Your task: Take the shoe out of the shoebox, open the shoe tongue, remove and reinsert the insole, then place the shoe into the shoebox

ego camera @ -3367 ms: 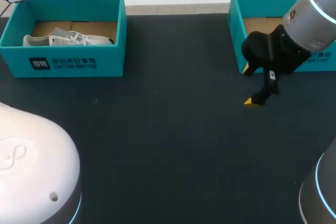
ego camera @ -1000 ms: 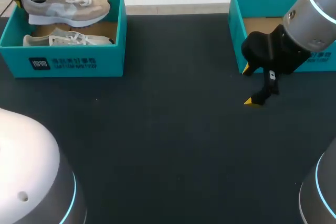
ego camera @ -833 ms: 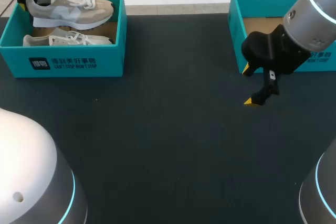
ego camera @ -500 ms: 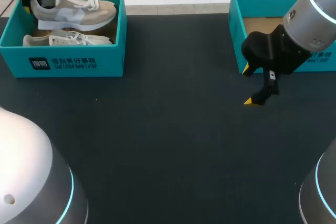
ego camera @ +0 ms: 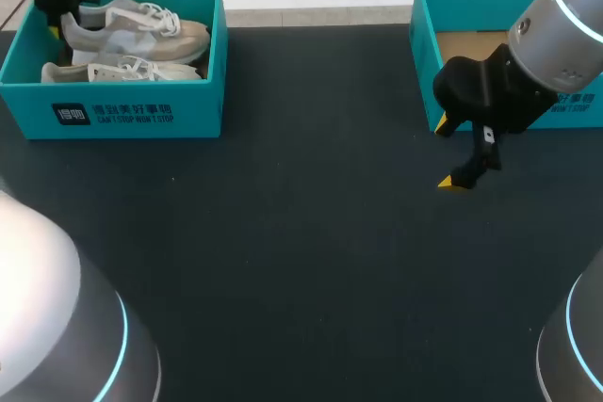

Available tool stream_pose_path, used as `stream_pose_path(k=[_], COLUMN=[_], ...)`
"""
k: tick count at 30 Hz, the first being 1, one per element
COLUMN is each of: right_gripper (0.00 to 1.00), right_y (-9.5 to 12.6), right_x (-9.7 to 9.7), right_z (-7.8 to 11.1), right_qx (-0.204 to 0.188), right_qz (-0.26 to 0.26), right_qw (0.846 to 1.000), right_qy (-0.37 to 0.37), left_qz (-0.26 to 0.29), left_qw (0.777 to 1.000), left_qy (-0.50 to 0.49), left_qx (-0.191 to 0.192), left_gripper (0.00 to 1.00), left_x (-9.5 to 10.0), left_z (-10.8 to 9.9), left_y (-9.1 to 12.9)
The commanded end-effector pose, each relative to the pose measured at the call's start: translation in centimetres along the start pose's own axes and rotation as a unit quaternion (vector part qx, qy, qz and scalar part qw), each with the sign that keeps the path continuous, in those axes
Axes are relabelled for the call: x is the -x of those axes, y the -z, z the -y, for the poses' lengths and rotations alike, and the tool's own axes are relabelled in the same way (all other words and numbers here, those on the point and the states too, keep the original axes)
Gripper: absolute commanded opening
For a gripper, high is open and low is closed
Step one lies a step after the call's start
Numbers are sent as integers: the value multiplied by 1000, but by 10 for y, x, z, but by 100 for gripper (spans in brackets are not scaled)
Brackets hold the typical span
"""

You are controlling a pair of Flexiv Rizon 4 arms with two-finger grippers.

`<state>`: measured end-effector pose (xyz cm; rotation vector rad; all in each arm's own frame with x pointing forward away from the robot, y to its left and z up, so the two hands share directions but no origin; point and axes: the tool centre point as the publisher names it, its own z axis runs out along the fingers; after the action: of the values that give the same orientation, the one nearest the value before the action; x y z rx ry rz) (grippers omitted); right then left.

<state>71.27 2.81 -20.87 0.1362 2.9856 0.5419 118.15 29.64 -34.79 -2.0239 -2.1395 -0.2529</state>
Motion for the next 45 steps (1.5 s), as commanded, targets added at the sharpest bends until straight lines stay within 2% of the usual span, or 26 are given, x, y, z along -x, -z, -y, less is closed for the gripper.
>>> stream_pose_path(k=[1, 10, 15, 17, 19, 23, 32, 36, 37, 38, 40, 45], right_gripper=[100, 100, 100, 100, 100, 100, 100, 100, 100, 100, 100, 100], right_y=[-2, -2, -2, -2, -2, -2, -2, -2, -2, -2, -2, -2], right_x=[1, 1, 1, 1, 1, 1, 1, 1, 1, 1, 1, 1], right_z=[-1, -1, -1, -1, -1, -1, -1, -1, -1, -1, -1, -1], right_qx=[-1, -1, -1, -1, -1, -1, -1, -1, -1, -1, -1, -1], right_qz=[-1, -1, -1, -1, -1, -1, -1, -1, -1, -1, -1, -1], right_qw=[1000, 1000, 1000, 1000, 1000, 1000, 1000, 1000, 1000, 1000, 1000, 1000], right_qy=[0, 0, 0, 0, 0, 0, 0, 0, 0, 0, 0, 0], left_qz=[-1, 2, 2, 3, 5, 9, 22, 31, 32, 33, 38, 54], left_qw=[1000, 999, 999, 998, 999, 998, 998, 998, 998, 997, 997, 996], left_qy=[0, -14, -19, -24, -27, -31, -46, -55, -57, -57, -59, -66], left_qx=[-26, -51, -51, -49, -46, -46, -36, -29, -27, -26, -24, -17], left_gripper=[0, 0, 0, 33, 46, 45, 53, 49, 52, 60, 59, 67], left_x=[-1, 0, 0, 1, 1, 1, 0, 2, 3, 3, 3, 2], left_z=[-11, -9, -7, -7, -6, -6, -4, -3, -3, -3, -3, -5], left_y=[-8, -24, -29, -30, -29, -29, -23, -19, -18, -17, -14, -8])
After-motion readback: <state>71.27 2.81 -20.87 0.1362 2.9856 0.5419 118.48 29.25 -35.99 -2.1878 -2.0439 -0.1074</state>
